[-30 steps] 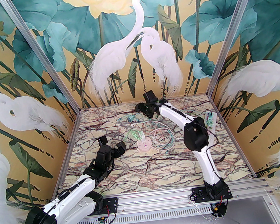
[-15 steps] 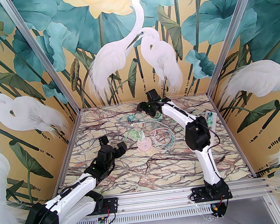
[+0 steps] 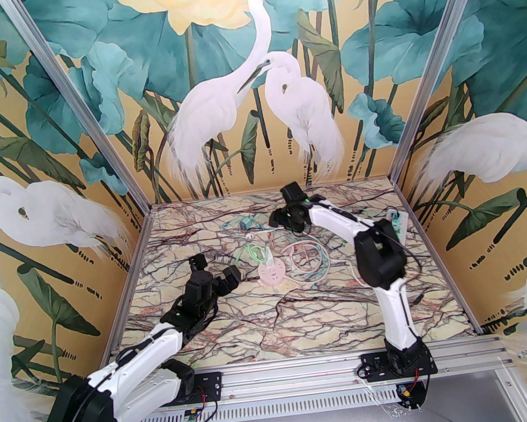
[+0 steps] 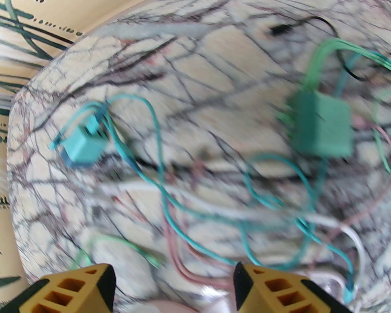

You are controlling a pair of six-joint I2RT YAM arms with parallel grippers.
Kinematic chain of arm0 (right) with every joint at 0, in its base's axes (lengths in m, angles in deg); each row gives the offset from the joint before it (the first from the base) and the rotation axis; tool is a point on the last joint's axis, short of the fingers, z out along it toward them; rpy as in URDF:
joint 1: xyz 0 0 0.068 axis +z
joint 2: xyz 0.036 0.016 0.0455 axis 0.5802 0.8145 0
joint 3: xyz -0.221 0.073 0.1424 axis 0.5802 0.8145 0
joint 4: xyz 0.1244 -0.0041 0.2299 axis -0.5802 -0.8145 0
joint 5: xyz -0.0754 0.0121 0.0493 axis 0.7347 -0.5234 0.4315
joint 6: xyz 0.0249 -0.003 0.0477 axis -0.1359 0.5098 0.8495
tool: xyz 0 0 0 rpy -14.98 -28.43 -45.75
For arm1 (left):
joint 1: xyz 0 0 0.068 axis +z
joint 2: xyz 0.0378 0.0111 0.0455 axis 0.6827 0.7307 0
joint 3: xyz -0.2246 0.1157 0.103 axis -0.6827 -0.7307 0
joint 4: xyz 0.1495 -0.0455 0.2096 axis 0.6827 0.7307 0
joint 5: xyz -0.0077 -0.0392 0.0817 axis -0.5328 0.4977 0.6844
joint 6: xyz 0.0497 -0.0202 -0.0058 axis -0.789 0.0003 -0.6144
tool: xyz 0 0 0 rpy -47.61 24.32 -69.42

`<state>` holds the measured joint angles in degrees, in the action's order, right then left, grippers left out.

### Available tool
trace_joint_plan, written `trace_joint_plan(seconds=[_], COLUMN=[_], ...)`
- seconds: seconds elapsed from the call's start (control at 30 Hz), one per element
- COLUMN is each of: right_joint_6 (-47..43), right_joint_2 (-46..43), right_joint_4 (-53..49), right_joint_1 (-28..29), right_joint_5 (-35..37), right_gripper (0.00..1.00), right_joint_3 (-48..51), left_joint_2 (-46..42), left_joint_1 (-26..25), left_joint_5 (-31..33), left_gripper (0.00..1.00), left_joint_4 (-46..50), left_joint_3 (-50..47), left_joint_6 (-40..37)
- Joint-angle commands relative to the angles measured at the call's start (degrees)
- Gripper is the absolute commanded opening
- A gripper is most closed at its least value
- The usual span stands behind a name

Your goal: Pull the plug off the socket

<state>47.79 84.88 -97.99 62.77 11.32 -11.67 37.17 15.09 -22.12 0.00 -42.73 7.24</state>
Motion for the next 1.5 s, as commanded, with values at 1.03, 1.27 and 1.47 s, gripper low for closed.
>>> trace_joint_plan(seconds=[1.03, 1.27, 1.47], right_joint_6=[-10.8, -9.9, -7.8], right_joint_2=[-16.3, -17.1, -20.6], right_joint_4=[16.9, 18.6, 23.1], right_joint_1=[16.0, 14.6, 8.0], right_joint_5=[10.3, 11.2, 0.8], right_gripper=[0.56, 0.37, 0.34], right_joint_3=[29.7, 33.7, 38.7], left_joint_2=[7.7, 13.1, 20.5], left_joint_1=[-7.5, -11.6, -16.7], left_joint_5=[-5.2, -2.3, 3.5], left_gripper=[0.67, 0.6, 0.56], left_joint_4=[0.8, 2.2, 5.3], left_joint_3=[5.1, 10.1, 16.8], left_joint_6=[5.0, 5.4, 7.1])
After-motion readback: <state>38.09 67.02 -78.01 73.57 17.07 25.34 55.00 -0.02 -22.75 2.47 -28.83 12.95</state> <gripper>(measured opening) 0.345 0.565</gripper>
